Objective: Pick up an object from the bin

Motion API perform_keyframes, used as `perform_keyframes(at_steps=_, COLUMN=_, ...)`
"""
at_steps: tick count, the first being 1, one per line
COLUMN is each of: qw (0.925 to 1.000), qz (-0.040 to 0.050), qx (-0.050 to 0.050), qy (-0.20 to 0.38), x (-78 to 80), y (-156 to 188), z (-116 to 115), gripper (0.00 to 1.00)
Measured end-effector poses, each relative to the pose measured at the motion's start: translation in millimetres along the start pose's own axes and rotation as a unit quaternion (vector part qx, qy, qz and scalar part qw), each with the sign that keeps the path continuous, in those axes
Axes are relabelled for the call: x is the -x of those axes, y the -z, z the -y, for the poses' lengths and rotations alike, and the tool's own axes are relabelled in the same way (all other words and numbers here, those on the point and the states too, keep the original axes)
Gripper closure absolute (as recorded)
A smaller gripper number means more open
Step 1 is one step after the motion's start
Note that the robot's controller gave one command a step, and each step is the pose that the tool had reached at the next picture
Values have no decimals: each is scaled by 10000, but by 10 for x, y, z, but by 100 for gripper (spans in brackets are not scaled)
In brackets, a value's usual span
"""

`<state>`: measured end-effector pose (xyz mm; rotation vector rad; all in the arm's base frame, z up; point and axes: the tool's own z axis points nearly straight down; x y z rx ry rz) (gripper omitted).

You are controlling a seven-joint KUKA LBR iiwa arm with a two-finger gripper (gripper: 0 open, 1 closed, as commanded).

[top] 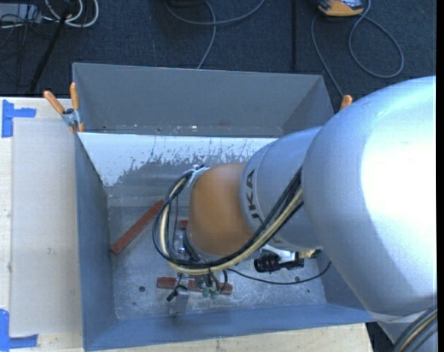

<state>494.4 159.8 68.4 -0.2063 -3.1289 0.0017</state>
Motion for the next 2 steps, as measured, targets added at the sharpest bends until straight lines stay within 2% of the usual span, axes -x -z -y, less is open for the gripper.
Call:
perform_keyframes(at_steps=1, qw=10000, qz=16, qx=3, qy=-8, x=11, y=10, z=3, gripper=100)
perform_keyframes(at_steps=2, qw=9999, qz=68, qx=21, qy=84, x=146, y=1713, z=121, gripper=100)
